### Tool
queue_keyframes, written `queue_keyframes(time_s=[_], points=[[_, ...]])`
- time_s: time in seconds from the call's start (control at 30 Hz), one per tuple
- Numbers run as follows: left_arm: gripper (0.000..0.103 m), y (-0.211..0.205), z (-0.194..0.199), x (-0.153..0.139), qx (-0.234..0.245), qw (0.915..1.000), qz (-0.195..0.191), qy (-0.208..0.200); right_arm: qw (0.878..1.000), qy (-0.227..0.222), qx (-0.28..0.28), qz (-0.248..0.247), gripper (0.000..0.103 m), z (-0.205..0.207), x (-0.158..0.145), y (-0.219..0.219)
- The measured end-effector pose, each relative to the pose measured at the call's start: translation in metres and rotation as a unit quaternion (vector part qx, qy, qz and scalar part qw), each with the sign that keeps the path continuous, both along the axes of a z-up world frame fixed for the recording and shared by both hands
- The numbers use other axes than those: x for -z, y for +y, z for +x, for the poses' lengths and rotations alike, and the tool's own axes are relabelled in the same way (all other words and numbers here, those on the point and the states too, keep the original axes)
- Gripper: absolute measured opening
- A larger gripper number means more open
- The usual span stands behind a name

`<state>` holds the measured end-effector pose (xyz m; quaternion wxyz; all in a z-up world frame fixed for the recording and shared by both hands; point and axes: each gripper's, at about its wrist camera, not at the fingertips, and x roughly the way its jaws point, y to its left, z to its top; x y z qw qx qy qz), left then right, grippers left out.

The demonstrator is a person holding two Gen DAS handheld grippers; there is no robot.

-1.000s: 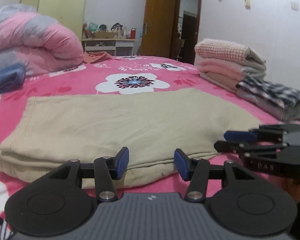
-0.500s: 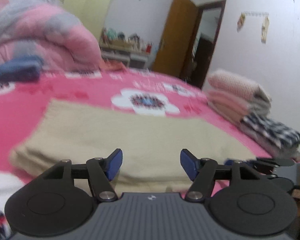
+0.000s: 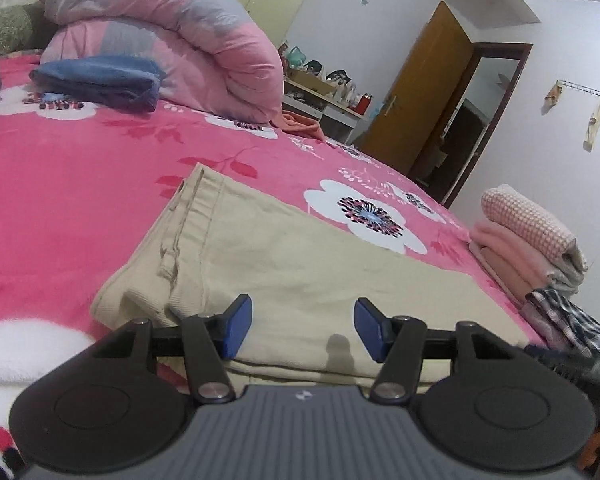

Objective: Fold clothes

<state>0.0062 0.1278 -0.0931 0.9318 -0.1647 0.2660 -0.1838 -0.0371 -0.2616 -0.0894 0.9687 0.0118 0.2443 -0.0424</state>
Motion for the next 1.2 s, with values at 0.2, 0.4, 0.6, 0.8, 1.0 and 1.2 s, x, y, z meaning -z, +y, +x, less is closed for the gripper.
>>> queue_keyframes(time_s=[0.2, 0.4, 0.6, 0.8, 1.0, 1.2], points=[[0.059, -0.009, 0.003, 0.0, -0.002, 0.9999, 0.01, 0.0, 1.0, 0.0, 0.031, 0.004, 0.036, 0.016, -0.011, -0.012], [0.071, -0.021, 0.005, -0.006, 0.011, 0.9987, 0.05, 0.007, 0.999, 0.03, 0.023, 0.011, 0.037, 0.023, 0.003, -0.022], [0.078, -0.038, 0.006, -0.012, 0.009, 0.9954, 0.093, 0.02, 0.999, -0.022, 0.025, 0.041, 0.037, 0.048, -0.041, -0.035], [0.09, -0.056, 0.005, -0.018, 0.012, 0.9896, 0.14, 0.031, 0.996, 0.067, 0.01, 0.052, 0.044, 0.127, -0.006, -0.045], [0.098, -0.067, 0.011, -0.027, 0.001, 0.9855, 0.157, 0.064, 0.993, 0.052, 0.007, 0.103, 0.047, 0.123, 0.008, -0.059], [0.103, -0.069, 0.013, -0.039, -0.02, 0.9843, 0.148, 0.093, 0.993, 0.049, 0.006, 0.107, 0.048, 0.123, 0.008, -0.061]])
